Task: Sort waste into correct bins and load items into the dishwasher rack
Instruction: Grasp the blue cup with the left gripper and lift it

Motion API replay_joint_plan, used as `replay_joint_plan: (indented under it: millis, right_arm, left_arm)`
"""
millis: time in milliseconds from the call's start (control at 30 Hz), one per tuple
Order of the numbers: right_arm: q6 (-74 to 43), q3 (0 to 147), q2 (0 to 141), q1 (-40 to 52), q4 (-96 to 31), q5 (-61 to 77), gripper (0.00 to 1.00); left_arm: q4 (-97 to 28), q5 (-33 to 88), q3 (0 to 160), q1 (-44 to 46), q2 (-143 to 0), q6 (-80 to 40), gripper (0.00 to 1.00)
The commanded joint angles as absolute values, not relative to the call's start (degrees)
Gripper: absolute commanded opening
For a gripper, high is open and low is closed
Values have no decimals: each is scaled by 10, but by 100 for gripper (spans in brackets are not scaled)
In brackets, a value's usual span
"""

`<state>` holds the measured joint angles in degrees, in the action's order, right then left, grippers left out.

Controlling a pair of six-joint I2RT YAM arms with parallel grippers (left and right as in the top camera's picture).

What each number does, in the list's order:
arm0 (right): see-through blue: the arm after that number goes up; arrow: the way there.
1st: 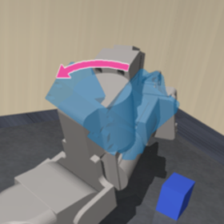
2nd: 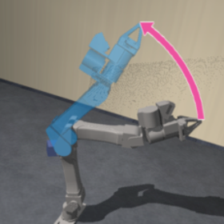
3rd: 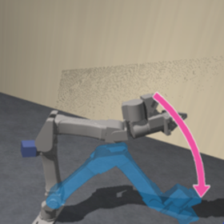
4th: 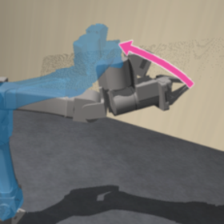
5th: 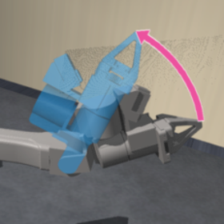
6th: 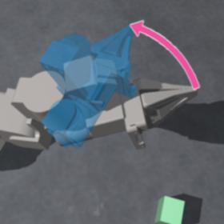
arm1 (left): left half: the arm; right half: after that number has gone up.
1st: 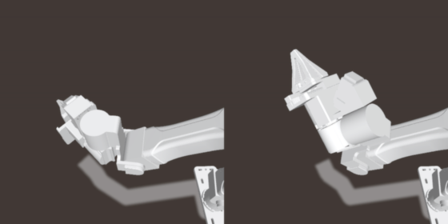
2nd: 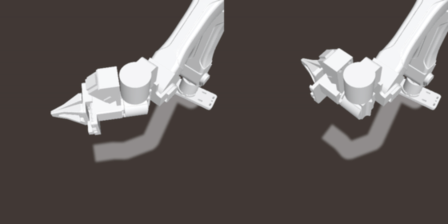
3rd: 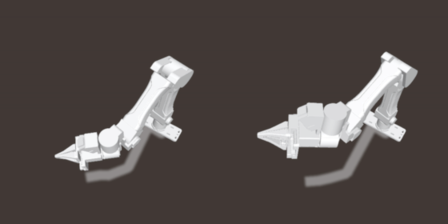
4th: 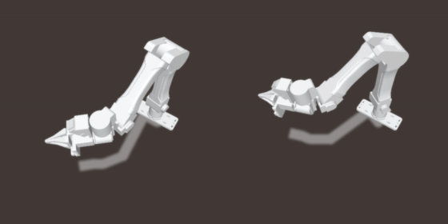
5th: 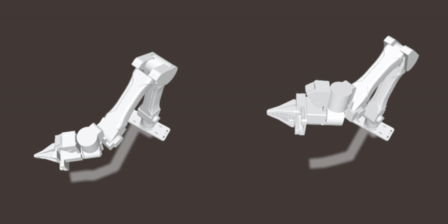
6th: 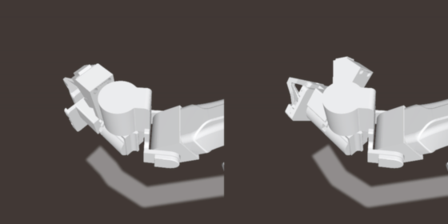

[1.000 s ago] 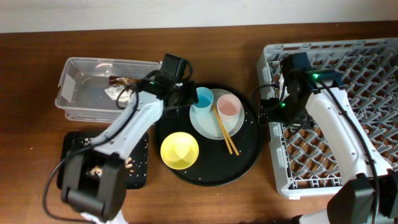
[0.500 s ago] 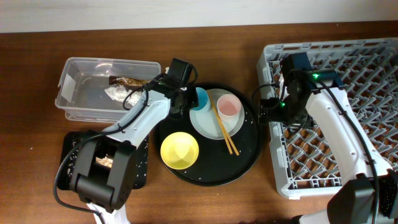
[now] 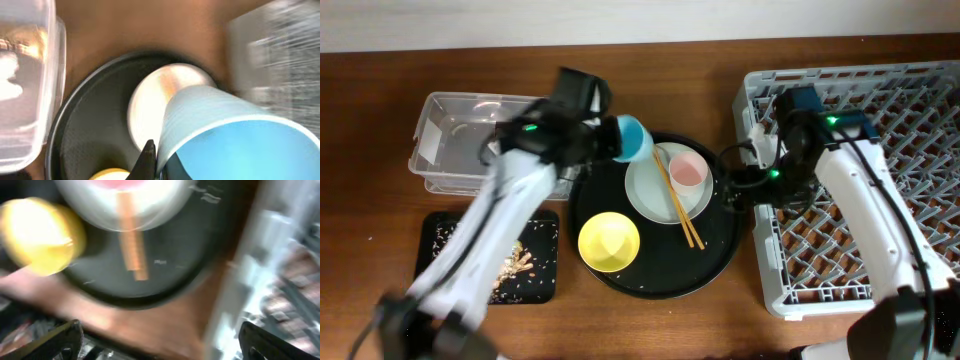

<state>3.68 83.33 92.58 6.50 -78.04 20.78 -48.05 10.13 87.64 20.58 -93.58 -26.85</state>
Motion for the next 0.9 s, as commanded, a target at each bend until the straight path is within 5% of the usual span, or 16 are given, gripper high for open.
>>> replay_joint_plan:
  millis: [0,100,333,733,867]
  right_arm:
    - [192,890,879,63,-796,458,98]
    - [288,913,852,63,-820,614,98]
    - [362,914,810,63,-819,718,98]
    - [373,914,810,63,-813,825,100]
    - [373,914,810,63,-806,842,92]
  left_arm:
    - [-495,310,894,168,-849,-195,1]
    - [-512,535,894,132,-822,-134,0]
    - [-521,682,891,134,-830,-86,1]
    - [-500,668,891,180,-830,-80,1]
    - [-500,668,891,180,-830,-80,0]
